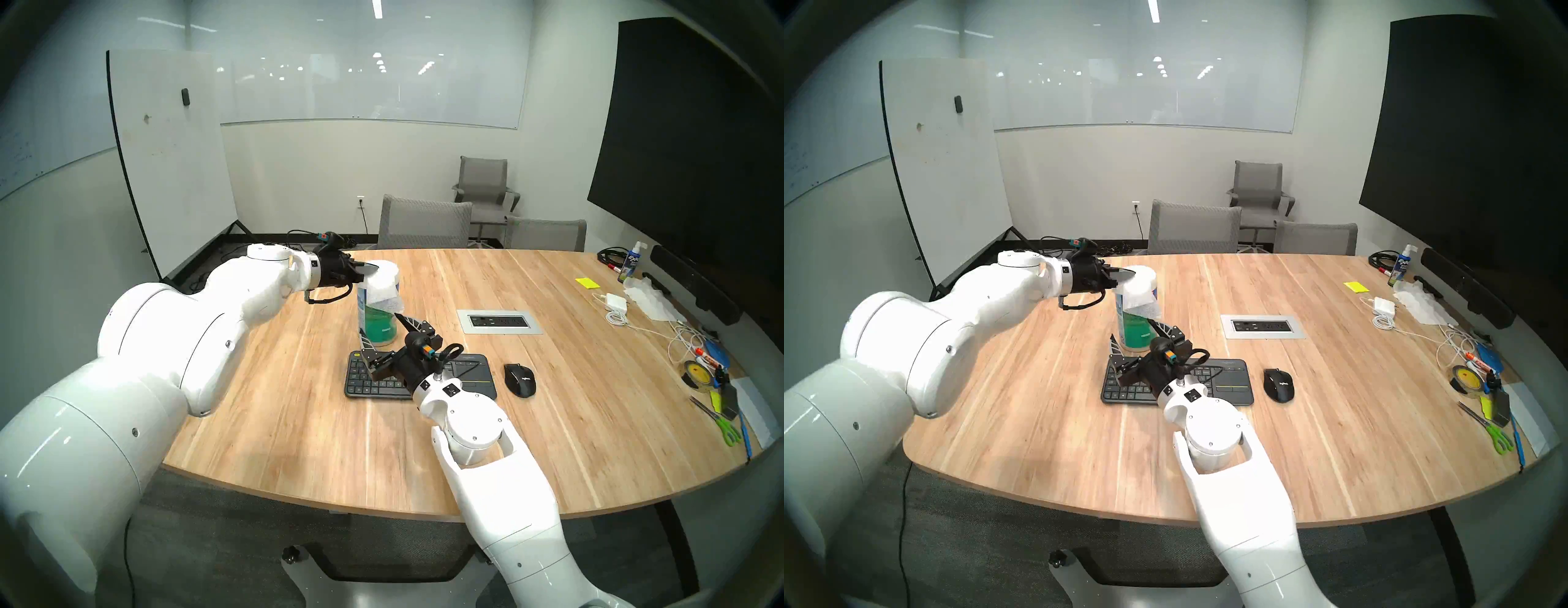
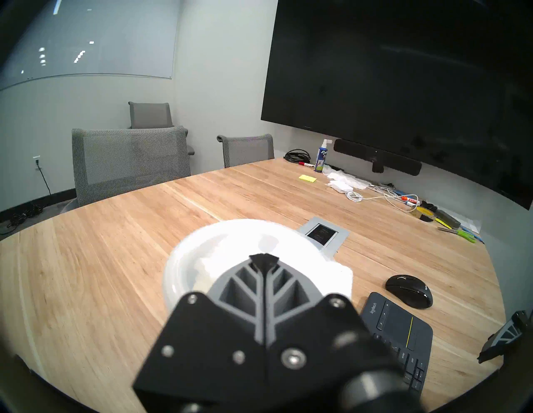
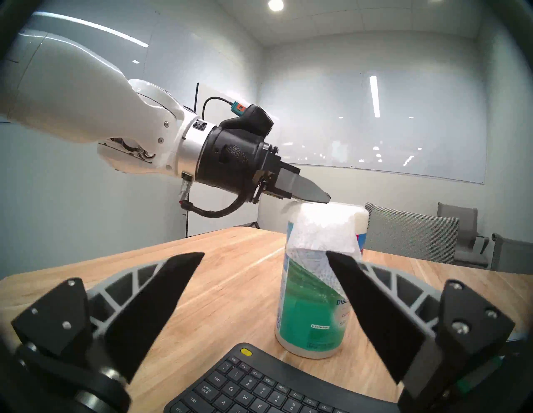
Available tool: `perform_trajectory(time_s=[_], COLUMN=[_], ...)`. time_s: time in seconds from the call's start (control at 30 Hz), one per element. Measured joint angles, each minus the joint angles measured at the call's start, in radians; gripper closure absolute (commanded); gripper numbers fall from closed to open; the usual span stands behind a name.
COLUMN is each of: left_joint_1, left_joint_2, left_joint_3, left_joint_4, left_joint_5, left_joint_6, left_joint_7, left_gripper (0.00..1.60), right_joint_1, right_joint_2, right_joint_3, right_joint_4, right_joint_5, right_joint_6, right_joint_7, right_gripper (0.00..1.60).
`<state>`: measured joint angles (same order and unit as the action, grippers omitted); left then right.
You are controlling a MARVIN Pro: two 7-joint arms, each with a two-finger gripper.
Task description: Wipe the keyboards and mice with a disinfecting wipe, then set the wipe down
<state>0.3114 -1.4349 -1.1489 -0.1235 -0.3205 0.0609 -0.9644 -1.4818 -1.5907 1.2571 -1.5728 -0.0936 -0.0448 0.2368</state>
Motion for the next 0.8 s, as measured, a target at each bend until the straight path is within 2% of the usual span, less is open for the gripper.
perform_trajectory(time_s=[0.8], left_joint_1=[0.000], left_joint_2=[0.000], left_joint_3=[0.000], left_joint_4=[0.000], left_joint_5=[0.000], left_joint_6=[0.000], left_joint_7=[0.000], left_gripper=[1.60], right_joint_1=[0.138], right_joint_2=[-0.047], right_joint_3=[-0.055], right_joint_4=[0.218], right_joint_5=[-0.035], right_joint_6=[-0.036], right_joint_7=[-0.136], right_gripper=[0.00])
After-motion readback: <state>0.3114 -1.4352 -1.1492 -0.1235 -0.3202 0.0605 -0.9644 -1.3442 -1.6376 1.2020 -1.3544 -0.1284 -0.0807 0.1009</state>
